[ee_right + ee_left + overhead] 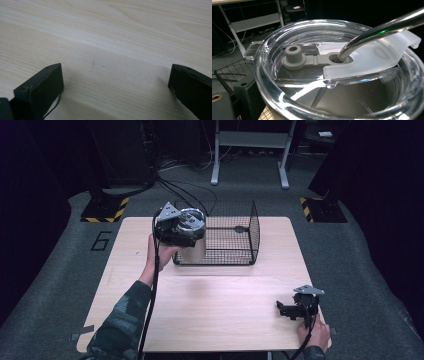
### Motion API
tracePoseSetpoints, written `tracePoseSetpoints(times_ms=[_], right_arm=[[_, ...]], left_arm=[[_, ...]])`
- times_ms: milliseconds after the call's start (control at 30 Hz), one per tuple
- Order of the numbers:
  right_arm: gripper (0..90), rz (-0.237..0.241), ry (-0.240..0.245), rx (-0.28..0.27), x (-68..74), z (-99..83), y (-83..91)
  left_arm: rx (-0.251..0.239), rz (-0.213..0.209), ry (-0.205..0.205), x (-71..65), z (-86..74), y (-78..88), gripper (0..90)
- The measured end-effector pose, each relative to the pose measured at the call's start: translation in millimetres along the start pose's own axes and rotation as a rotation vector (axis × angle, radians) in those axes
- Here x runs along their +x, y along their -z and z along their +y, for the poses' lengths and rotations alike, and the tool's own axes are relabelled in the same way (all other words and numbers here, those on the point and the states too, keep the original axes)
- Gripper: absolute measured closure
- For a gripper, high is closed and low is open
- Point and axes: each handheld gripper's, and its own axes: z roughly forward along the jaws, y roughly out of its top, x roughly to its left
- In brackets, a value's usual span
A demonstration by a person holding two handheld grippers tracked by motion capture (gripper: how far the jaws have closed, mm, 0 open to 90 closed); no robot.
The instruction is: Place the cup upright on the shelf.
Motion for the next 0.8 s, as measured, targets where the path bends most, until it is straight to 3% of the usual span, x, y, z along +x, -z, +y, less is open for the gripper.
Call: tracePoseSetpoints(times_ms=[800], right_arm=[[0.0,0.000,0.001,0.000,-0.1,0.0,0.0]], left_arm=[[0.008,0.038,0.008,14.3,32.6,-42.2,3.7]])
